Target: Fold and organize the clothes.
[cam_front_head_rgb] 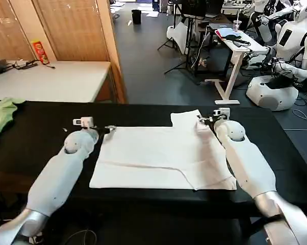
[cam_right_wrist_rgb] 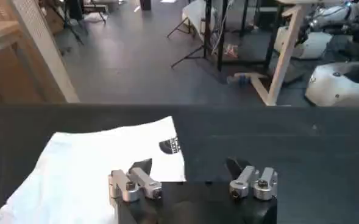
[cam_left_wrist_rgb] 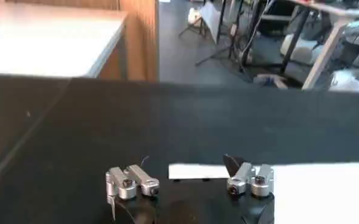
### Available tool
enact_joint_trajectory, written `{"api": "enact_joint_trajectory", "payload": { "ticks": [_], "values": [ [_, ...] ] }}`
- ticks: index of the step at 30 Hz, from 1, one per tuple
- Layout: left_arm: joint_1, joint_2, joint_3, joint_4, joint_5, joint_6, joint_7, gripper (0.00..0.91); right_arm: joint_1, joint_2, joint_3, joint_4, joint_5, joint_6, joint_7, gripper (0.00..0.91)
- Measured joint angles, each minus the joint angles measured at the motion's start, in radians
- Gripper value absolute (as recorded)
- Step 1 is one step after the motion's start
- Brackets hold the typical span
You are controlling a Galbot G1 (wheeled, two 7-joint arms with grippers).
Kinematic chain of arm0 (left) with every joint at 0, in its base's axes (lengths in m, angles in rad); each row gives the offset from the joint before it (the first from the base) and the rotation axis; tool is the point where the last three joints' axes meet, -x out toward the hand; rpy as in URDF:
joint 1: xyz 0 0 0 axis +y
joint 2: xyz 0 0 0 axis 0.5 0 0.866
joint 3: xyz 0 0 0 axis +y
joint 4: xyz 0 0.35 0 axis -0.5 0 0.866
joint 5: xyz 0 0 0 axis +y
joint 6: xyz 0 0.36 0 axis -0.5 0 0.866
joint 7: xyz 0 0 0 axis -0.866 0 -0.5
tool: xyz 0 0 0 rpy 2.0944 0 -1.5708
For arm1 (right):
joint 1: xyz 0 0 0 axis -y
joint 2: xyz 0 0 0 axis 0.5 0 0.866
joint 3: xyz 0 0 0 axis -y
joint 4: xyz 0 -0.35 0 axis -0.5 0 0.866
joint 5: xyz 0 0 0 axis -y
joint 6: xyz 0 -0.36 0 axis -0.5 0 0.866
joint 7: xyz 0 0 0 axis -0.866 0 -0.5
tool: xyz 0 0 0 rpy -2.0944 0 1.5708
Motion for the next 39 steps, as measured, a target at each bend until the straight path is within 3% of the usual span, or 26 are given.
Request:
{"api": "enact_joint_trajectory", "payload": {
  "ticks": [5,8,12,14,15,16,21,28,39],
  "values": [
    [-0.016,-0.019,-0.008,0.035,0.008,-0.005,0.002,0.468,0.006,0.016,-0.001,-0.026,-0.009,0.001,-0.001,0.575],
    [-0.015,-0.023,-0.008,0.044,0.008,-0.005,0.019,0.361,0.006,0.02,0.0,-0.032,-0.009,0.001,-0.002,0.439],
    [-0.014,-0.03,-0.007,0.052,0.016,-0.001,0.022,0.273,0.004,0.026,0.005,-0.035,-0.009,-0.001,-0.004,0.39],
    [-0.014,-0.031,-0.007,0.057,0.02,0.0,0.022,0.156,0.003,0.027,0.007,-0.033,-0.009,-0.001,-0.007,0.263],
    [-0.014,-0.031,-0.007,0.057,0.02,0.001,0.022,0.146,0.001,0.028,0.008,-0.031,-0.01,0.0,-0.009,0.224],
    [-0.014,-0.031,-0.006,0.057,0.021,0.001,0.025,0.117,0.0,0.028,0.011,-0.029,-0.01,0.001,-0.01,0.117],
    [-0.01,-0.029,-0.009,0.043,0.024,-0.002,0.028,0.029,-0.012,0.025,0.026,-0.011,-0.01,0.026,-0.027,0.01],
    [0.024,0.0,-0.025,-0.034,0.015,-0.005,0.016,0.02,-0.062,-0.021,0.052,0.11,0.007,0.087,-0.056,0.0],
    [0.179,0.1,-0.095,-0.331,-0.04,0.017,-0.014,0.02,-0.265,-0.203,0.11,0.5,0.088,0.041,-0.046,0.0]
  ]
}}
